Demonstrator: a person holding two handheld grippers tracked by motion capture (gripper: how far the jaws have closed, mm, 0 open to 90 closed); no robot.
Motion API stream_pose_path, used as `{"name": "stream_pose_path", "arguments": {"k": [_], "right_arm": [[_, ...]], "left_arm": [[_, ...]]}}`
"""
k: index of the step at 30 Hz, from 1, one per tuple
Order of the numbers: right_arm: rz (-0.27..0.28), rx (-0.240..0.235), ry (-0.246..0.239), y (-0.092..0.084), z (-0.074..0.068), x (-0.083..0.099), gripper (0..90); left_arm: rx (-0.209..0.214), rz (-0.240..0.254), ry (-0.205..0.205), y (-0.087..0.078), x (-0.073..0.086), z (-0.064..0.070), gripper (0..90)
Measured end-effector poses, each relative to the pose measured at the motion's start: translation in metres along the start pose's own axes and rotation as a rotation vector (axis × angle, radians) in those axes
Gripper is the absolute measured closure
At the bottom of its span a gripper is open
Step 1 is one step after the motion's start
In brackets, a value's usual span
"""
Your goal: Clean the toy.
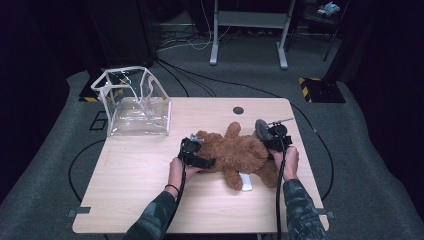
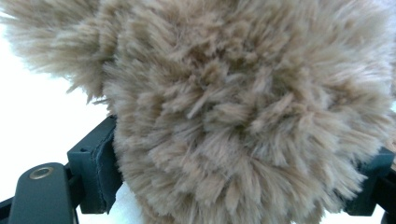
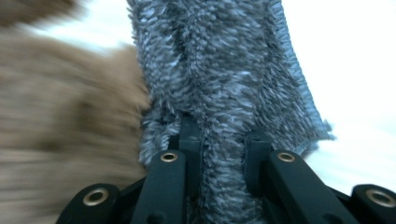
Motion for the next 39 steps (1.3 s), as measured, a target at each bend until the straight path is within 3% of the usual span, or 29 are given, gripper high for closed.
{"name": "stream_pose_path", "arguments": {"k": [3, 4, 5, 6, 8, 10, 12, 13, 16, 17, 18, 22, 24, 32, 39], "right_arm": [[-0.059, 0.086, -0.004, 0.001, 0.01, 0.004, 75.6], [-0.063, 0.093, 0.003, -0.002, 0.014, 0.004, 75.6], [-0.029, 0.096, 0.012, -0.009, 0.017, 0.002, 75.6], [0.0, 0.082, 0.006, -0.014, 0.016, 0.0, 75.6], [0.085, 0.008, 0.015, -0.029, 0.007, -0.006, 75.5], [0.11, -0.041, -0.009, -0.031, -0.004, -0.01, 75.5], [0.081, -0.035, -0.028, -0.02, -0.013, -0.011, 75.4], [0.053, -0.029, -0.012, -0.013, -0.013, -0.009, 75.5], [0.033, -0.031, 0.057, 0.003, 0.001, -0.003, 75.6], [0.024, -0.01, 0.088, 0.004, 0.005, 0.0, 75.6], [0.01, 0.023, 0.062, 0.006, 0.008, 0.003, 75.6], [-0.043, 0.087, 0.076, 0.003, 0.022, 0.018, 75.5], [-0.04, 0.111, 0.061, -0.003, 0.026, 0.022, 75.4], [0.068, 0.079, 0.079, -0.057, 0.031, 0.034, 75.3], [0.079, 0.073, 0.096, -0.081, 0.033, 0.059, 75.3]], "left_arm": [[0.007, -0.003, -0.006, 0.001, 0.001, -0.001, 14.0], [0.007, -0.004, -0.009, 0.001, 0.001, -0.001, 14.0], [0.007, -0.007, -0.006, 0.001, 0.001, 0.0, 14.0], [0.002, 0.0, -0.005, 0.001, 0.002, 0.001, 14.0], [0.001, -0.005, 0.005, 0.0, 0.002, 0.001, 14.0], [-0.002, -0.001, 0.0, 0.0, 0.002, 0.002, 14.0], [0.0, -0.005, 0.003, 0.0, 0.003, 0.002, 14.0], [-0.002, -0.002, 0.004, 0.0, 0.003, 0.002, 14.0], [-0.003, -0.006, 0.005, -0.001, 0.003, 0.002, 14.0], [-0.002, -0.008, 0.004, 0.0, 0.003, 0.002, 14.0], [-0.003, -0.003, 0.006, 0.0, 0.003, 0.002, 14.0], [-0.007, -0.005, 0.003, -0.001, 0.003, 0.003, 14.0], [-0.007, -0.003, 0.004, -0.002, 0.003, 0.003, 13.9], [-0.027, 0.05, 0.002, -0.016, 0.0, 0.011, 12.2], [-0.06, 0.101, -0.01, -0.034, -0.004, 0.025, 13.0]]}}
Point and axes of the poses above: each handheld gripper's, and its own axes: y roughly forward along the jaws, x roughly out of its underside, z roughly to its right, the point moved 1 cm from there along y, roughly forward along the jaws, and after that the axes turned 8 degrees about z, right-handed, at the moved point
